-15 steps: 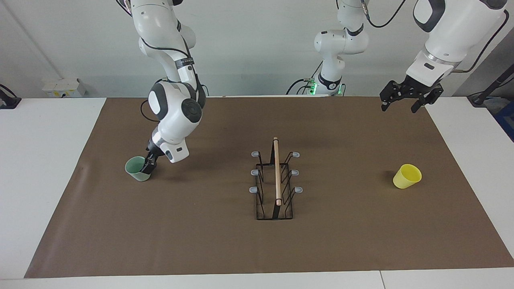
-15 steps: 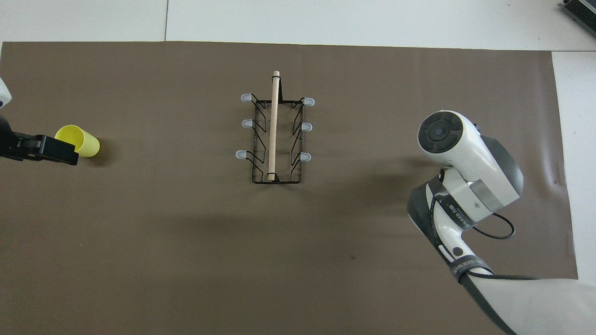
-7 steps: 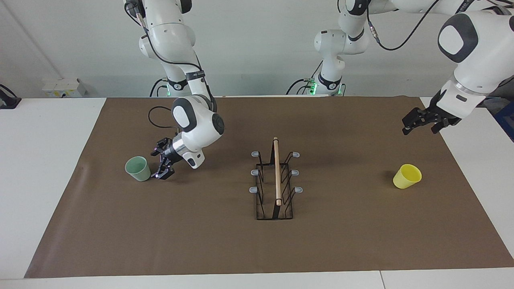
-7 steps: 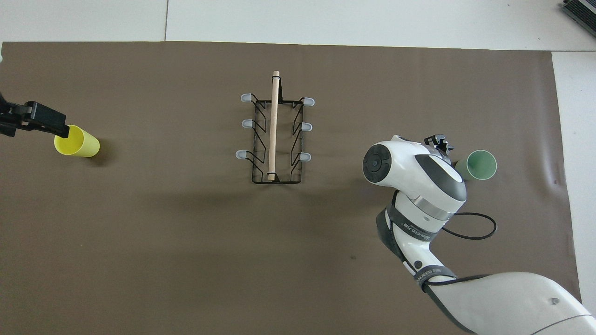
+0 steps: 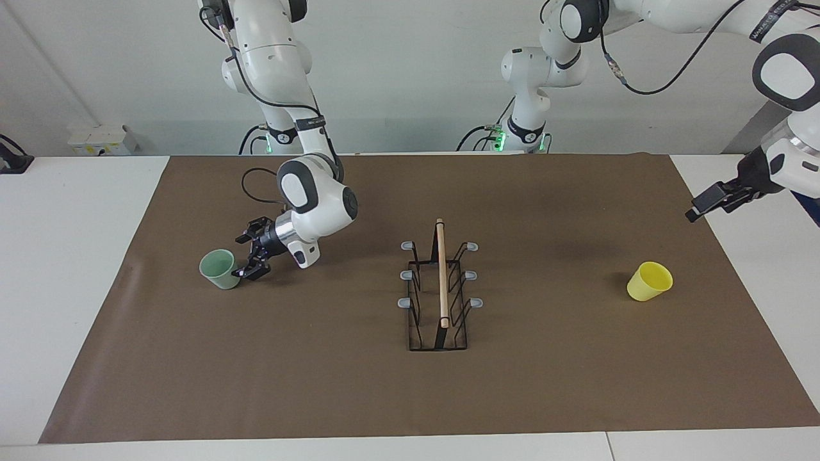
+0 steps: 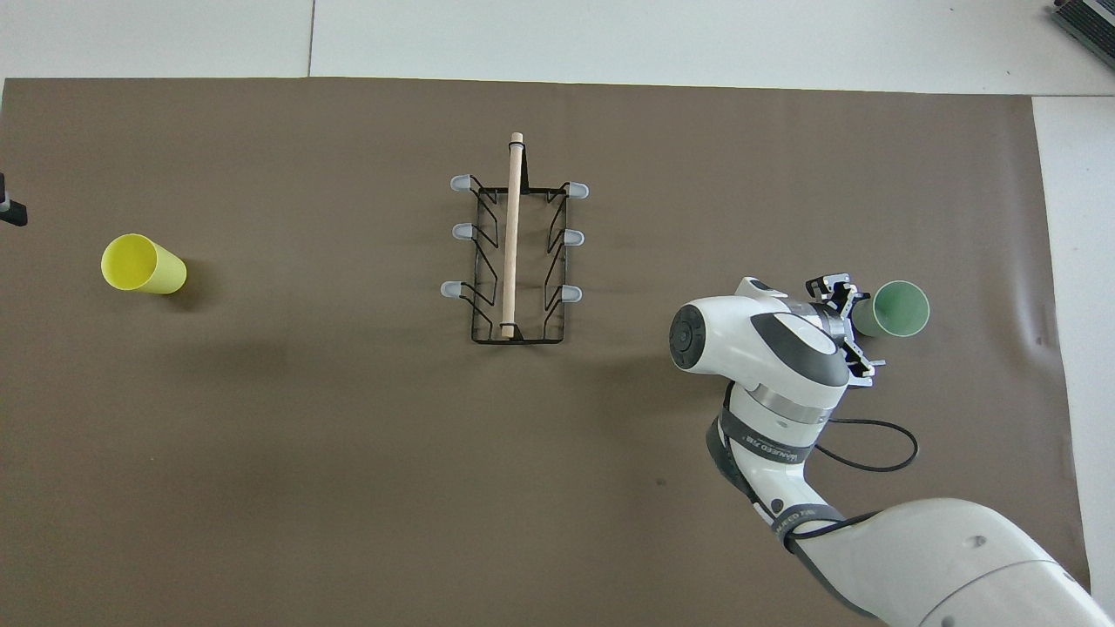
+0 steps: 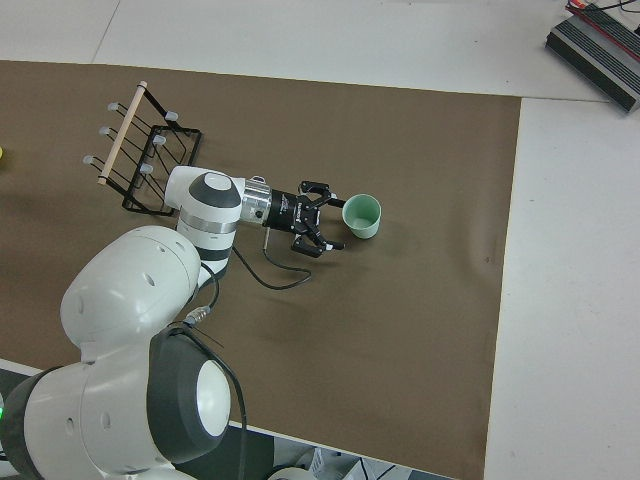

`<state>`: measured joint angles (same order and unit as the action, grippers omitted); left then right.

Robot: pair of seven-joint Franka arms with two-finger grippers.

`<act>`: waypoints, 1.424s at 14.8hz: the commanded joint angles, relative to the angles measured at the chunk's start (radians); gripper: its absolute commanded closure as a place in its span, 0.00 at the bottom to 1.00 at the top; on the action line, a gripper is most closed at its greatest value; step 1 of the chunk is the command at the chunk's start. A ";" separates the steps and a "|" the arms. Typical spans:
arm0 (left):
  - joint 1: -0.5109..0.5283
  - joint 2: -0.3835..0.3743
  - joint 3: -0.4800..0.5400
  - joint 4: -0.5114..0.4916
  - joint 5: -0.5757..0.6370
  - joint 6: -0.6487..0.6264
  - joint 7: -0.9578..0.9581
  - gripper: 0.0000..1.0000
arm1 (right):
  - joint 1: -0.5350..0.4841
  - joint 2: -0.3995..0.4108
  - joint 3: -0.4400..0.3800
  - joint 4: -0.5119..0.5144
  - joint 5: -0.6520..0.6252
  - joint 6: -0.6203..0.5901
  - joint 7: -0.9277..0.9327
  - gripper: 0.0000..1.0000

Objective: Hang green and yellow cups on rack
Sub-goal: 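Grasp the green cup with the right gripper while the left gripper grasps yellow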

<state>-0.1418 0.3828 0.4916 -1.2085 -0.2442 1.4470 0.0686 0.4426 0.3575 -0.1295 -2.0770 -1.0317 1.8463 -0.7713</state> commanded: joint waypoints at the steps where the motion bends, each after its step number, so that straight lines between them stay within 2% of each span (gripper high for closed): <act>1: -0.015 0.068 0.042 0.034 -0.041 -0.025 -0.090 0.00 | 0.001 0.026 0.001 -0.011 -0.060 0.028 0.050 0.00; 3: -0.006 0.096 0.071 0.011 -0.093 -0.022 -0.176 0.00 | -0.013 0.028 0.001 -0.011 -0.091 0.037 0.053 0.00; 5: 0.022 0.106 0.105 -0.031 -0.209 -0.020 -0.249 0.00 | -0.018 0.028 0.001 -0.011 -0.117 0.039 0.053 0.00; 7: 0.030 0.110 0.130 -0.087 -0.254 -0.004 -0.289 0.00 | -0.024 0.029 -0.001 -0.011 -0.136 0.048 0.053 0.00; 14: 0.096 0.188 0.139 -0.135 -0.453 0.010 -0.568 0.00 | -0.079 0.037 -0.001 -0.011 -0.174 0.100 0.092 0.00; 15: 0.111 0.195 0.139 -0.138 -0.477 0.021 -0.588 0.00 | -0.084 0.037 0.001 -0.011 -0.176 0.102 0.092 0.08; 16: 0.117 0.208 0.139 -0.143 -0.506 0.019 -0.602 0.00 | -0.085 0.037 0.001 -0.011 -0.176 0.103 0.090 0.33; 17: 0.123 0.218 0.139 -0.143 -0.533 0.021 -0.643 0.00 | -0.085 0.037 0.001 -0.011 -0.176 0.109 0.090 0.91; 18: 0.137 0.223 0.137 -0.144 -0.568 0.019 -0.692 0.00 | -0.084 0.037 0.001 -0.011 -0.174 0.111 0.090 1.00; 20: 0.211 0.258 0.137 -0.154 -0.664 0.013 -0.724 0.00 | -0.085 0.038 0.001 0.003 -0.173 0.099 0.086 1.00; 21: 0.217 0.272 0.136 -0.160 -0.675 0.021 -0.722 0.00 | -0.081 0.037 0.001 0.018 -0.159 0.096 0.083 1.00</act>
<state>0.0423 0.6241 0.6232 -1.3580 -0.8622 1.4568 -0.6302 0.3722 0.3898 -0.1364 -2.0763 -1.1722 1.9333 -0.7090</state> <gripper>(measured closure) 0.000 0.300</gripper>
